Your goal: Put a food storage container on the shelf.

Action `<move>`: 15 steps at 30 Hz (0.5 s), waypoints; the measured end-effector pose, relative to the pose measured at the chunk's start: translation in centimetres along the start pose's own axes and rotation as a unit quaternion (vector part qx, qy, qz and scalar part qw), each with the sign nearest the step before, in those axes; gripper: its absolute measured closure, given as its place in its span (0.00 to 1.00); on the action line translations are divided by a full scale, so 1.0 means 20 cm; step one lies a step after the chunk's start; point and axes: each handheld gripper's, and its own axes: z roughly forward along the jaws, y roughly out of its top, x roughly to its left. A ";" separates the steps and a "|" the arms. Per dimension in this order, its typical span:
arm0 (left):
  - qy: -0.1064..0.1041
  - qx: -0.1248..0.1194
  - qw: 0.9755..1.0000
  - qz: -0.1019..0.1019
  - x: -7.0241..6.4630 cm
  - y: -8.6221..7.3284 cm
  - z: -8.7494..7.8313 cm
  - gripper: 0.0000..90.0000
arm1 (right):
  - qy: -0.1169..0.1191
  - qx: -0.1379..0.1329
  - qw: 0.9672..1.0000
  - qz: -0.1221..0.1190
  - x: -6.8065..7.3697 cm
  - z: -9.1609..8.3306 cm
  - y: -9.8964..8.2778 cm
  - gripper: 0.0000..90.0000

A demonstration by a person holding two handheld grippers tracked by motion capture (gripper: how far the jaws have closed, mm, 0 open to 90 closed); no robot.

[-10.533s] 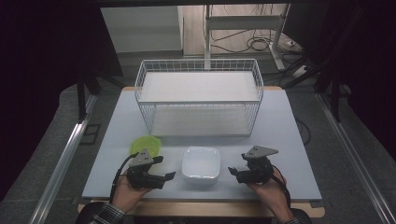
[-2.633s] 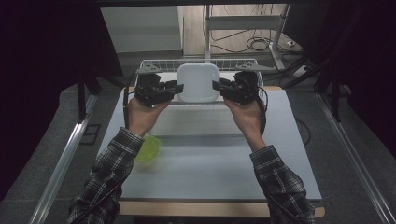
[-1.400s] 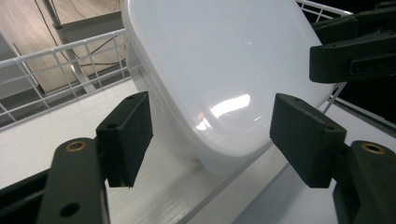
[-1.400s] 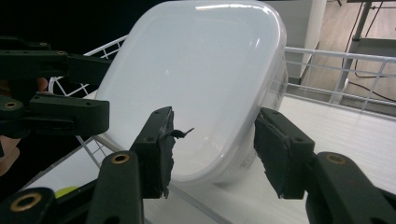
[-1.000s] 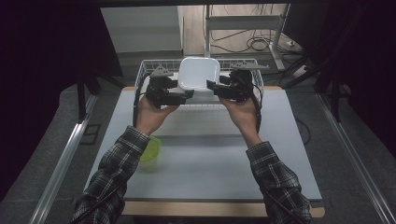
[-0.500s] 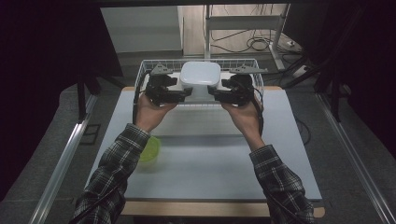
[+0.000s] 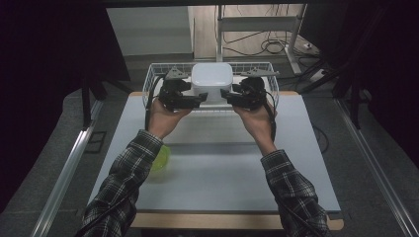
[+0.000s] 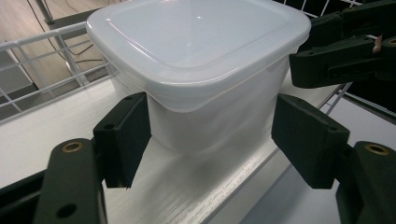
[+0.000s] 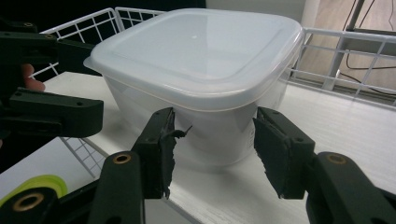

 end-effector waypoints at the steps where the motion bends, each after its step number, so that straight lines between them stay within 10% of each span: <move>1: 0.000 0.000 1.000 0.000 0.00 0.00 0.00 0.31 | 0.000 0.000 1.000 0.000 0.00 0.00 0.00 0.54; 15: -0.008 -0.014 1.000 0.018 -0.03 -0.06 -0.08 0.27 | 0.019 -0.006 1.000 -0.008 0.03 -0.06 -0.05 0.40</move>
